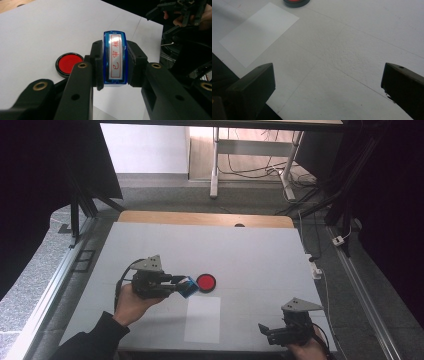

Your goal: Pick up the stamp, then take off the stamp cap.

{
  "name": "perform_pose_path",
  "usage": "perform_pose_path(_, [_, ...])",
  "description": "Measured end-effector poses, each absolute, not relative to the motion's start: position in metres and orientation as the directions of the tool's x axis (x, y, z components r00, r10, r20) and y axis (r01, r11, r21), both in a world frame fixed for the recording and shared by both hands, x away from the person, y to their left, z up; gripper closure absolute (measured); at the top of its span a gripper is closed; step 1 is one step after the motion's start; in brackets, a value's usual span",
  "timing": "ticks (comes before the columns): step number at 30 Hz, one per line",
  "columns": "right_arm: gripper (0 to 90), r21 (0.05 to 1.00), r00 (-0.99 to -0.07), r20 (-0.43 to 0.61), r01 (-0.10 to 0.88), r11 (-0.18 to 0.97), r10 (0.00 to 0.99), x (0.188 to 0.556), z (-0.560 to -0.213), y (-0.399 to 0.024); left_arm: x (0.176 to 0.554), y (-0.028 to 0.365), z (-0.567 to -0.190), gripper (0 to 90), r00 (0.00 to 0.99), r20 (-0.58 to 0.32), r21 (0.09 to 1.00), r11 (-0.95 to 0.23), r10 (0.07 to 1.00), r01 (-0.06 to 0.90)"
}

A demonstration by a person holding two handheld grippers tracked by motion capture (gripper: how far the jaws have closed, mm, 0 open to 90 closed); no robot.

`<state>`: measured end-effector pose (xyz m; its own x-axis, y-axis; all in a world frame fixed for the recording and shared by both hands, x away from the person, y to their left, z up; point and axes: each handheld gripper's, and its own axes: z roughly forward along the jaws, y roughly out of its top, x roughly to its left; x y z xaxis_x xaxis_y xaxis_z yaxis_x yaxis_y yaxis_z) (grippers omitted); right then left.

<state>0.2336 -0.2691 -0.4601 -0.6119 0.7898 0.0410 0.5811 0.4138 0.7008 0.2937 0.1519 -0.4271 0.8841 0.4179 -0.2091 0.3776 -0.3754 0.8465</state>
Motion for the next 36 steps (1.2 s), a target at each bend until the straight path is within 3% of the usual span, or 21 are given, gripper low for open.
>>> perform_pose_path(14, [0.0,0.724,-0.635,0.046,0.553,0.411,0.771,0.232,-0.457,-0.27,0.29,0.151,-0.433,70.6,0.899,-0.192,0.839,-0.409,0.394,0.358])
perform_pose_path(36, [0.0,0.774,-0.768,0.037,0.426,0.468,0.639,0.238,-0.446,-0.237,0.289,0.153,-0.437,70.5,0.906,-0.183,0.839,-0.42,0.382,0.346])
